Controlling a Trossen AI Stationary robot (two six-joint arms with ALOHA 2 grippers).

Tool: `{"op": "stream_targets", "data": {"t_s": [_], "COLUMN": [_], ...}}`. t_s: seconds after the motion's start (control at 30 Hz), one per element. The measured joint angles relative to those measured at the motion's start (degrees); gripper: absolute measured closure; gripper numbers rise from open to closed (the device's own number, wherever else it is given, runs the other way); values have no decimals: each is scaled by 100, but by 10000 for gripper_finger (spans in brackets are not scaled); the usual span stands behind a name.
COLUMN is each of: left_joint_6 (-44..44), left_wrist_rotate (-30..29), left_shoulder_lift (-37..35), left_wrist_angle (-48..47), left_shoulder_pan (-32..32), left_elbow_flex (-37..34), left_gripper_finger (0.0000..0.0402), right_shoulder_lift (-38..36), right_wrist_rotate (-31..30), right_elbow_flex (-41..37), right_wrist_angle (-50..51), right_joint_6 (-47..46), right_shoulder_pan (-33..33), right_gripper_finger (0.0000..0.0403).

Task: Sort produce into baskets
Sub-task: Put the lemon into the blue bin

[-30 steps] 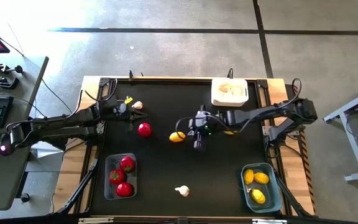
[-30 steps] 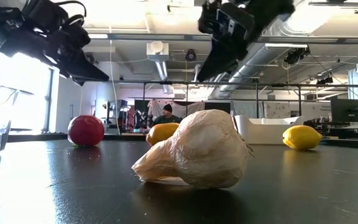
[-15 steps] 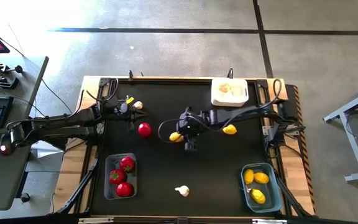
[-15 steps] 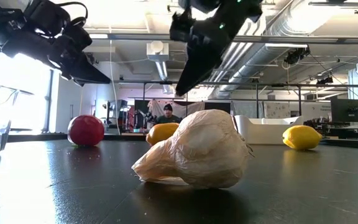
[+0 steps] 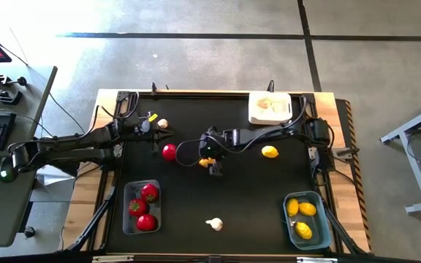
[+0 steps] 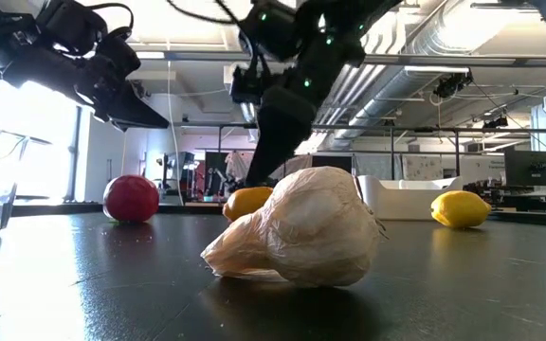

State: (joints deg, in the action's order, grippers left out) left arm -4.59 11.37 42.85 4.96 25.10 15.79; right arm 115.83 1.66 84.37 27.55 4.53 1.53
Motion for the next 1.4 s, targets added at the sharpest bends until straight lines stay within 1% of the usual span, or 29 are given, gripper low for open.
{"op": "stream_targets", "data": {"t_s": [0.17, 0.27, 0.37, 0.53, 0.63, 0.8, 0.97, 1.07, 1.23, 1.4], "left_joint_6": [-10, -14, -18, -110, -113, -145, -165, -194, -208, -260], "left_wrist_rotate": [-8, -9, -10, -10, -10, -8, -8, -8, -7, -6], "left_shoulder_lift": [0, 0, 0, 0, 0, 0, 0, 0, 0, 0], "left_wrist_angle": [3, 2, 2, -25, -23, -24, -5, 9, 7, 2], "left_shoulder_pan": [-2, -2, -2, -2, -2, -2, -2, -2, -4, -4], "left_elbow_flex": [0, 0, 0, 0, 0, 0, 0, 0, 0, 0], "left_gripper_finger": [397, 397, 397, 397, 397, 397, 397, 397, 397, 397], "right_shoulder_lift": [195, 209, 287, 400, 352, -94, -691, -1057, -1555, -2006], "right_wrist_rotate": [101, 279, 466, 507, 579, 635, 625, 606, 596, 886], "right_elbow_flex": [1, 1, 8, 10, 10, -1, 1, 1, 1, 1], "right_wrist_angle": [7, 11, 33, 130, 266, 778, 1822, 2501, 3788, 4724], "right_joint_6": [189, 171, 150, 167, 1, -535, -1414, -2177, -3916, -6013], "right_shoulder_pan": [14, 33, 69, 113, 105, -4, -249, -537, -1211, -2168], "right_gripper_finger": [83, 95, 124, 193, 228, 233, 230, 233, 233, 233]}}
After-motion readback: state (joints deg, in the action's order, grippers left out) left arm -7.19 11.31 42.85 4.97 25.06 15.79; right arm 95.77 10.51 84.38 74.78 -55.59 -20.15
